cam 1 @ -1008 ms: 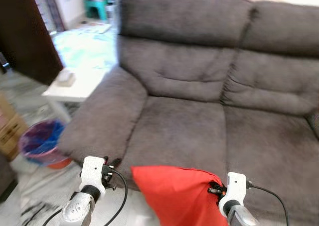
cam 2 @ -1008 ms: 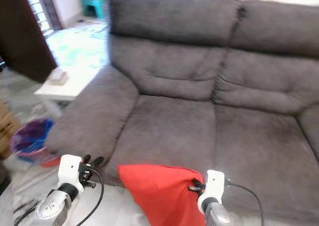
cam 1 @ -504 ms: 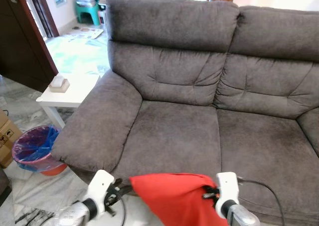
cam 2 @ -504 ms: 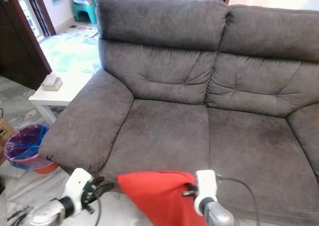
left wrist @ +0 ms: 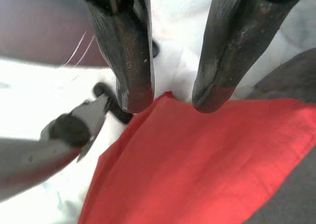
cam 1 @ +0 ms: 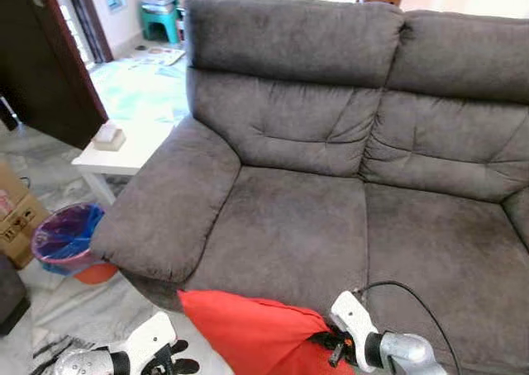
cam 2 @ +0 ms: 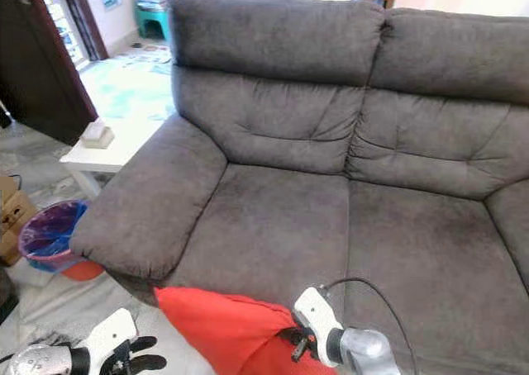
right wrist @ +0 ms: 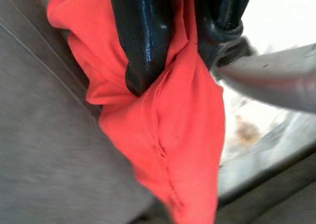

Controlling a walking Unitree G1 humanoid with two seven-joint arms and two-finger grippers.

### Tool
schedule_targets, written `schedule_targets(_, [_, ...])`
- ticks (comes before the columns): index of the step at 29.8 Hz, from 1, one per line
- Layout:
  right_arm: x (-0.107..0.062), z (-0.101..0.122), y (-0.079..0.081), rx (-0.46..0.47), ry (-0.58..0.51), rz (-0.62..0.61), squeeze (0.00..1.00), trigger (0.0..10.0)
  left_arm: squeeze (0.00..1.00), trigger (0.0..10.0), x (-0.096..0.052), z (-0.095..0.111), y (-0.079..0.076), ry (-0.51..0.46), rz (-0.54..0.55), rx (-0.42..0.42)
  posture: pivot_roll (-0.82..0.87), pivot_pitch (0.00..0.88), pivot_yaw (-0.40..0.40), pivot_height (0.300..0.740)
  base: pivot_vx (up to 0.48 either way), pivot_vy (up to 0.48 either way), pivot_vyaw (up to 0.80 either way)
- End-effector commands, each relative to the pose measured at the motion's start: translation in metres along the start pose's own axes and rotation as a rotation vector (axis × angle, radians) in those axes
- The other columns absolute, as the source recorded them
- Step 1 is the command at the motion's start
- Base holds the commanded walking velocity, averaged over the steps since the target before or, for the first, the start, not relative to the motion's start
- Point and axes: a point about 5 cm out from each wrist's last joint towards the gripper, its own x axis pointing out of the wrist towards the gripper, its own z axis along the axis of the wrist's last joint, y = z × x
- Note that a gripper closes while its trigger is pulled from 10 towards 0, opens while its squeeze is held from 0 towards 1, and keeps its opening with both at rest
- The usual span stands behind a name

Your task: Move the pillow to the sofa from floor

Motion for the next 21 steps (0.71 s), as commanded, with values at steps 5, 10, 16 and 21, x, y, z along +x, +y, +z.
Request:
schedule_targets(5, [-0.004,0.023,-0.001,-0.172,-0.008,0.157,0.00,10.0,1.00,10.0,-0.005,-0.001,0.003,0.046,-0.046,0.090,0.14,0.083,0.016,0.740,0.000,0.000,0.00])
schedule_targets(10, [-0.009,0.023,0.002,-0.193,0.001,0.252,0.00,10.0,1.00,10.0,-0.006,-0.001,0.005,0.053,-0.061,0.092,0.14,0.086,0.016,0.740,0.000,0.000,0.00])
schedule_targets(16, [-0.010,0.025,0.005,-0.209,-0.019,0.312,0.00,10.0,1.00,10.0,-0.004,-0.008,-0.003,0.081,-0.108,0.119,0.14,0.089,0.019,0.740,0.000,0.000,0.00])
schedule_targets(21, [-0.013,0.032,0.006,-0.227,-0.046,0.351,0.00,10.0,1.00,10.0,-0.001,-0.007,-0.005,0.073,-0.126,0.112,0.13,0.085,0.025,0.740,0.000,0.000,0.00])
